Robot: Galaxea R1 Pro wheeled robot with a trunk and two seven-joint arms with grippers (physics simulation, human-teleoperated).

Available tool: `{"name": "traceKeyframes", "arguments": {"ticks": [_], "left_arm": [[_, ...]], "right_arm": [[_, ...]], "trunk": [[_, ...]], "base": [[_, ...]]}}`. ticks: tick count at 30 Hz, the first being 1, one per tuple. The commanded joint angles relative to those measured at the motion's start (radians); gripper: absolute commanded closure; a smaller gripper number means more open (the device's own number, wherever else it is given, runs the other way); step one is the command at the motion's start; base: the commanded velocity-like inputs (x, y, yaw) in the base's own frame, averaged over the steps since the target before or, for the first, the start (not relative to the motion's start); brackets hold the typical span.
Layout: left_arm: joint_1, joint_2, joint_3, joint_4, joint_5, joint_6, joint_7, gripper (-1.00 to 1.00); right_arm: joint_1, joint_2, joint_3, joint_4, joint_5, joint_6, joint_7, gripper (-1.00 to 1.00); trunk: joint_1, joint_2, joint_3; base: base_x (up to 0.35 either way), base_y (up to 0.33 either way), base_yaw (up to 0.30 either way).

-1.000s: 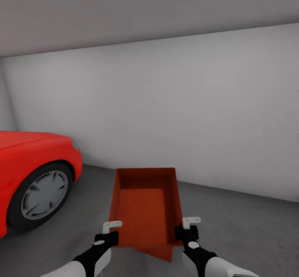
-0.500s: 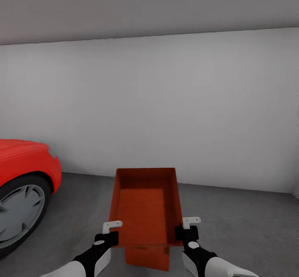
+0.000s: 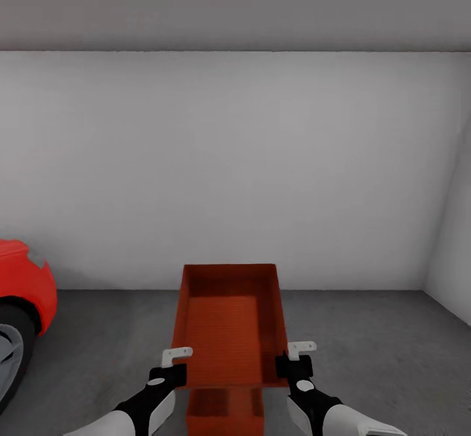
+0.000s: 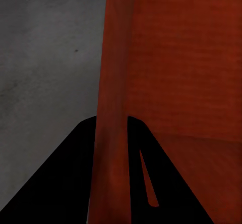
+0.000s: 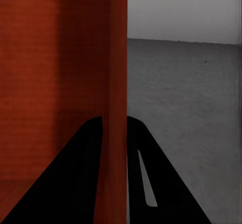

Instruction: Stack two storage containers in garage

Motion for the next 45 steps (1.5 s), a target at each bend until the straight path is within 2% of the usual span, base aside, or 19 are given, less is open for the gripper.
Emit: {"name": "traceKeyframes", "arguments": {"ticks": [1, 8, 24, 38, 45], "left_arm": [[0.000, 0.007, -0.003, 0.001, 0.021, -0.001, 0.009, 1.00], [0.000, 0.007, -0.003, 0.000, 0.022, -0.004, 0.009, 1.00], [0.000, 0.006, -0.003, -0.001, 0.024, -0.008, 0.011, 1.00], [0.000, 0.006, -0.003, -0.001, 0.023, -0.008, 0.012, 1.00], [0.000, 0.006, -0.004, -0.002, 0.023, -0.009, 0.012, 1.00]], "right_arm": [[-0.002, 0.000, -0.052, -0.002, 0.040, -0.007, 0.006, 1.00], [-0.002, 0.000, -0.052, -0.002, 0.040, -0.007, 0.006, 1.00], [-0.002, 0.001, -0.052, -0.002, 0.040, -0.007, 0.006, 1.00], [-0.002, 0.001, -0.052, -0.002, 0.040, -0.007, 0.006, 1.00], [-0.002, 0.001, -0.052, -0.002, 0.040, -0.007, 0.007, 1.00]], "trunk": [[0.001, -0.001, -0.002], [0.001, -0.001, -0.002], [0.001, -0.001, -0.002], [0.001, -0.001, -0.002], [0.001, -0.001, -0.002]], "base": [[0.249, 0.273, -0.284], [0.227, 0.239, -0.165], [0.012, 0.025, -0.003], [0.000, 0.281, 0.000], [0.000, 0.081, 0.000]]}}
